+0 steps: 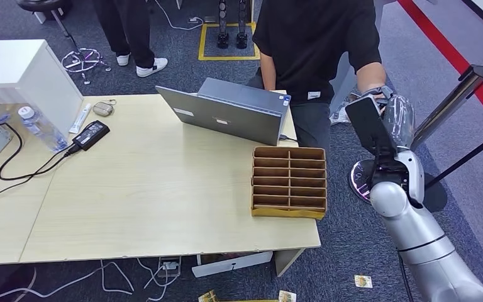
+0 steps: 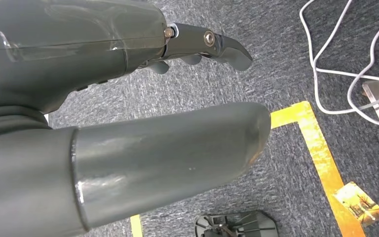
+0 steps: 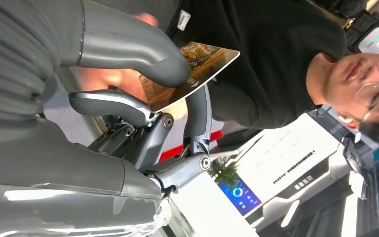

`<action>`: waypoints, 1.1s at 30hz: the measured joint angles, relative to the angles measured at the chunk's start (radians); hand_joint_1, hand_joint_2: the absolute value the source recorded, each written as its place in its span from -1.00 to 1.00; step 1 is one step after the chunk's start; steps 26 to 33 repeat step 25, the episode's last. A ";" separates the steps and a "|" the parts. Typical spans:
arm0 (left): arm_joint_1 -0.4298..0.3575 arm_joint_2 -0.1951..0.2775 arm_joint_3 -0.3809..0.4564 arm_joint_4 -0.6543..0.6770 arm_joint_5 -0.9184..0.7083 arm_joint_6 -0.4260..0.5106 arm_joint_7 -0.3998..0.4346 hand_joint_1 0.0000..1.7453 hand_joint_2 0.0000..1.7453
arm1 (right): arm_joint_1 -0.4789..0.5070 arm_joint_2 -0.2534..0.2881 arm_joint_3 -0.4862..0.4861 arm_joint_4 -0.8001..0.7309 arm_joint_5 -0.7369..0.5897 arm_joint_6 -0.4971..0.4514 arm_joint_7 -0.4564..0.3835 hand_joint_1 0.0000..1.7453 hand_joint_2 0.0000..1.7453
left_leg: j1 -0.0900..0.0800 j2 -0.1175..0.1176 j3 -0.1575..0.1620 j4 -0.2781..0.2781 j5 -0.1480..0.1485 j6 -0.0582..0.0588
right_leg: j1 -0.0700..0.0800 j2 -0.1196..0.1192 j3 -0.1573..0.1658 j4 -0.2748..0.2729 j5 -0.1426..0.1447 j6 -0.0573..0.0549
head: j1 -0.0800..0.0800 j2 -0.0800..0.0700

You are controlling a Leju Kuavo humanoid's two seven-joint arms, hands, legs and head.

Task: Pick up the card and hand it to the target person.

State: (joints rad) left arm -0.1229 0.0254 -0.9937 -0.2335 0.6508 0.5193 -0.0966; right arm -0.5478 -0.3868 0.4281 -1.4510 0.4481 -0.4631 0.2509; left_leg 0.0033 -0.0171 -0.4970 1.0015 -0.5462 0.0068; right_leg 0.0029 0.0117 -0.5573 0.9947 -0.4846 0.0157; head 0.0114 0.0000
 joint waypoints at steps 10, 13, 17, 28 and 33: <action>0.000 -0.004 0.000 0.000 -0.001 0.000 0.002 -1.00 -1.00 | 0.001 0.030 -0.006 0.095 -0.032 -0.031 -0.046 0.62 1.00 | 0.000 0.000 0.000 0.000 0.000 0.000 | 0.000 0.000 0.000 0.000 0.000 0.000 | 0.000 0.000; 0.000 -0.004 0.000 0.000 -0.001 0.000 0.002 -1.00 -1.00 | 0.002 0.035 -0.006 0.114 -0.023 -0.032 -0.046 -0.13 1.00 | 0.000 0.000 0.000 0.000 0.000 0.000 | 0.000 0.000 0.000 0.000 0.000 0.000 | 0.000 0.000; 0.000 -0.004 0.000 0.000 -0.001 0.000 0.002 -1.00 -1.00 | 0.002 0.042 -0.005 0.135 -0.008 -0.028 -0.040 -1.00 1.00 | 0.000 0.000 0.000 0.000 0.000 0.000 | 0.000 0.000 0.000 0.000 0.000 0.000 | 0.000 0.000; 0.000 -0.004 0.000 0.000 -0.002 -0.002 0.002 -1.00 -1.00 | 0.002 0.050 -0.004 0.152 0.013 0.000 -0.020 -1.00 1.00 | 0.000 0.000 0.000 0.000 0.000 0.000 | 0.000 0.000 0.000 0.000 0.000 0.000 | 0.000 0.000; 0.000 -0.004 0.000 0.000 -0.002 -0.002 0.002 -1.00 -1.00 | 0.002 0.050 -0.004 0.152 0.013 0.000 -0.020 -1.00 1.00 | 0.000 0.000 0.000 0.000 0.000 0.000 | 0.000 0.000 0.000 0.000 0.000 0.000 | 0.000 0.000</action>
